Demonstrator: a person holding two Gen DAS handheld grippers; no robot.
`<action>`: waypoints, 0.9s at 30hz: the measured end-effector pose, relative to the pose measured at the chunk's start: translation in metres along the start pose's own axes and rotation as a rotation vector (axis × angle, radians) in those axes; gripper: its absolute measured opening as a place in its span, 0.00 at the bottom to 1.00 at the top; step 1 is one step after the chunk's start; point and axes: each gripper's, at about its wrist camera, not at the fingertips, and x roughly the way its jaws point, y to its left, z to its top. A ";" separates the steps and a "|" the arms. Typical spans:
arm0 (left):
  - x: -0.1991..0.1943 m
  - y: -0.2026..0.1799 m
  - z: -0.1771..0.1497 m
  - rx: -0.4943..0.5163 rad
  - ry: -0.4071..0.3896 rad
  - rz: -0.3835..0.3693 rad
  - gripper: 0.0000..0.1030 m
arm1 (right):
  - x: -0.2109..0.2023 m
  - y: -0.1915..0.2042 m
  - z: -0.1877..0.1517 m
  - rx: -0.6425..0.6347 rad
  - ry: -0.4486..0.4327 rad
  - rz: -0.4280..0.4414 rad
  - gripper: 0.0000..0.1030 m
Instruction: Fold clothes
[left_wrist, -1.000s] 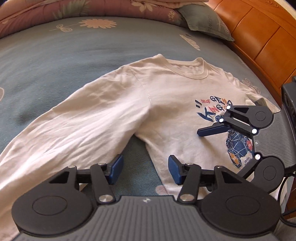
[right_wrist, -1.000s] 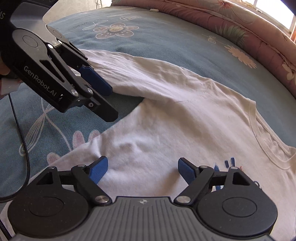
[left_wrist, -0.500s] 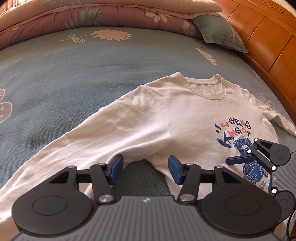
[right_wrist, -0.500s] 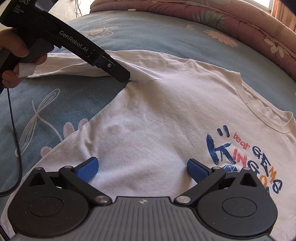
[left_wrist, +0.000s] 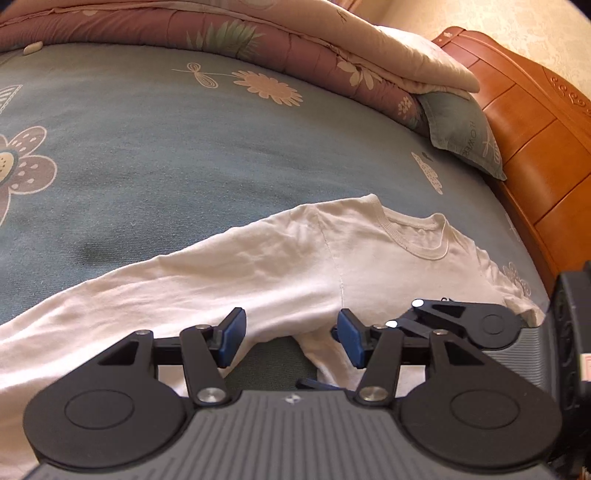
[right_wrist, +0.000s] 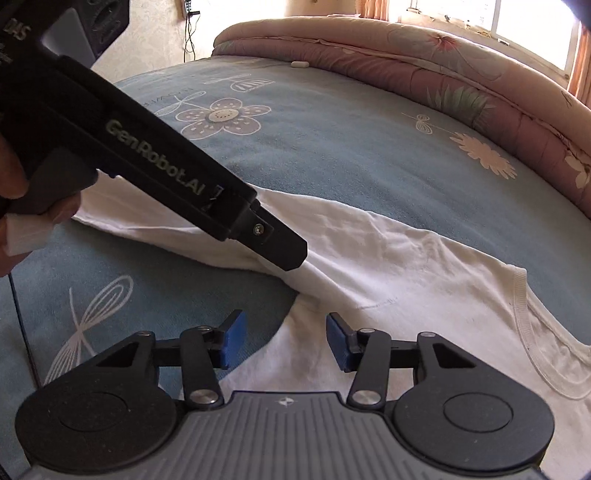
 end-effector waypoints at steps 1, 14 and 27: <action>-0.004 0.002 -0.001 -0.016 -0.006 0.001 0.53 | 0.007 0.001 0.003 -0.001 0.011 -0.015 0.41; -0.035 0.026 -0.031 -0.124 0.000 0.042 0.53 | 0.013 -0.022 0.012 -0.173 0.133 0.125 0.10; -0.047 0.031 -0.040 -0.081 -0.027 0.110 0.54 | -0.010 -0.041 0.024 -0.148 0.097 0.353 0.16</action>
